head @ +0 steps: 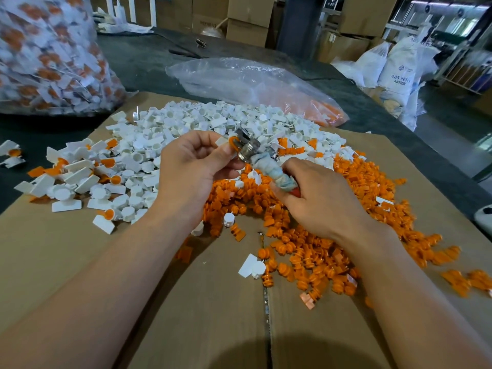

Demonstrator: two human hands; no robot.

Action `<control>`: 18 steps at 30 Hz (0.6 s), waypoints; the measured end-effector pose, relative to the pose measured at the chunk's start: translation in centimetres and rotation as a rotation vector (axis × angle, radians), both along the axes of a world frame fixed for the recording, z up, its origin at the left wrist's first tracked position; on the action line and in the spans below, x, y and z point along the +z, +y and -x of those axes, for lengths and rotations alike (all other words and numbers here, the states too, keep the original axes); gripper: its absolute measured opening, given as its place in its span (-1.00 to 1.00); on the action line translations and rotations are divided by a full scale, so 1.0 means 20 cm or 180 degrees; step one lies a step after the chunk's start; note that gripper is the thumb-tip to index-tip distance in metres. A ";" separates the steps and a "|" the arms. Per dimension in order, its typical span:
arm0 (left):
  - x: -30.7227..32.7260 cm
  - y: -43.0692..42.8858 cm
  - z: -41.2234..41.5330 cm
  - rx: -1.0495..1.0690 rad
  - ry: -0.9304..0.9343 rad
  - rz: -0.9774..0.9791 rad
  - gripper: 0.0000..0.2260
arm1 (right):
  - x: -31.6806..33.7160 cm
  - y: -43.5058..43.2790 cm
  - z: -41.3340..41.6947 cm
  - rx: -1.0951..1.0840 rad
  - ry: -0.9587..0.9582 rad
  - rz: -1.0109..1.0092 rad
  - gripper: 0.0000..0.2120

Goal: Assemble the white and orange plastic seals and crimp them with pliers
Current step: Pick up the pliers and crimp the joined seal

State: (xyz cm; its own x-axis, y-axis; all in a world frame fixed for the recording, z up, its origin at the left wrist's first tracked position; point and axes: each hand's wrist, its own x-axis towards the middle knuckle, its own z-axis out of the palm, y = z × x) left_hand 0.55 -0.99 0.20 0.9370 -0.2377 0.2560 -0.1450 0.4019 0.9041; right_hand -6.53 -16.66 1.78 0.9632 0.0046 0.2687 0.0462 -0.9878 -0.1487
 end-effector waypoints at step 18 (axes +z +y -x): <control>-0.01 0.00 0.00 0.0184 -0.0054 -0.0205 -0.80 | -0.01 0.02 -0.02 0.0209 0.0267 -0.0493 -0.80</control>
State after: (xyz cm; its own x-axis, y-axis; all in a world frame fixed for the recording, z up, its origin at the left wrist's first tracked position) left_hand 0.62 -0.97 -0.06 0.9453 -0.1998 0.2580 -0.1819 0.3335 0.9250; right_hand -6.17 -16.18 1.53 0.9813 0.0330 0.1897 0.0908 -0.9481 -0.3047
